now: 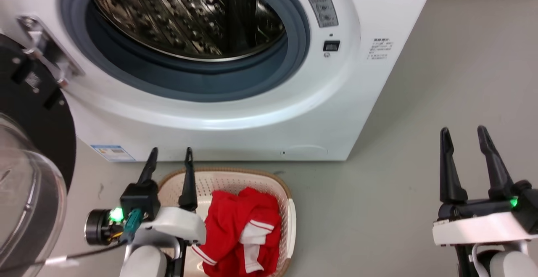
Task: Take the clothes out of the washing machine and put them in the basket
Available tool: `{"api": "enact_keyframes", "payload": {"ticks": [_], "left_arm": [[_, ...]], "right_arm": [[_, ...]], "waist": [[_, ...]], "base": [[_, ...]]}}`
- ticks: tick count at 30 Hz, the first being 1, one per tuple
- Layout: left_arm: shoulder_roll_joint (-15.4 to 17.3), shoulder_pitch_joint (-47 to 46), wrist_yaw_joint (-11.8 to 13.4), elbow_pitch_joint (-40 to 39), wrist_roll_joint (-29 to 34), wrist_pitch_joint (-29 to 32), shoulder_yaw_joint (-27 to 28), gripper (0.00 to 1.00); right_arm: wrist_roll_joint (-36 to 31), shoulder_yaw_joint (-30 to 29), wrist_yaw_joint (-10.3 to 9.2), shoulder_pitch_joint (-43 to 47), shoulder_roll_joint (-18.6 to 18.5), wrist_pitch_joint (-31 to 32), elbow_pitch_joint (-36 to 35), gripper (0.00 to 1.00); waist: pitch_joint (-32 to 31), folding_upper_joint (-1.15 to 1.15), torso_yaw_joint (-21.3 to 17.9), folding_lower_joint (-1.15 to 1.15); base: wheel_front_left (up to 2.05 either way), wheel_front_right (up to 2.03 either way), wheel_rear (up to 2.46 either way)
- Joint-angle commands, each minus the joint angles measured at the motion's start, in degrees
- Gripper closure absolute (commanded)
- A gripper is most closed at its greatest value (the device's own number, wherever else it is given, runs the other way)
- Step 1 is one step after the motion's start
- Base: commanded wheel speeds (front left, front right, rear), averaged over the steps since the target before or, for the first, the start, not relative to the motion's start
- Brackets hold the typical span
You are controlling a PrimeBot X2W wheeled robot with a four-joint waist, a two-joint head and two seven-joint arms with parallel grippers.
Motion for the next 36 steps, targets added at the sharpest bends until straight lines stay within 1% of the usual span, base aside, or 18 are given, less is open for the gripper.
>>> {"api": "enact_keyframes", "payload": {"ticks": [1,8,16,25,36], "left_arm": [[-0.41,1.21,0.27,-0.95,0.46,-0.14,0.47,0.00],[-2.47,8.22,2.06,-10.11,4.44,-0.14,4.84,0.00],[-3.71,13.49,1.15,-14.51,6.45,-0.14,6.92,0.00],[-4.28,16.87,0.32,-16.12,7.30,-0.14,7.93,0.00],[-4.56,18.36,-0.25,-16.13,7.80,-0.15,8.72,0.00]], "right_arm": [[-0.18,0.02,-0.04,0.82,0.03,-0.11,0.13,0.00],[0.19,0.34,-0.04,4.06,0.04,-0.11,0.20,0.00],[0.27,0.96,-0.04,7.76,0.04,-0.11,0.22,0.00],[0.41,1.50,-0.04,10.03,0.04,-0.11,-0.09,0.00],[0.82,2.02,-0.04,10.87,0.04,-0.11,0.19,0.00]], "waist": [[-2.63,0.00,0.65,0.02],[-7.26,0.00,0.68,0.02],[-11.42,0.00,0.42,0.02],[-13.79,0.00,0.21,0.02],[-15.07,0.00,-0.51,0.02]], "base": [[0.00,0.00,0.00],[0.00,0.00,0.00],[0.00,0.00,0.00],[0.00,0.00,0.00],[0.00,0.00,0.00]]}}
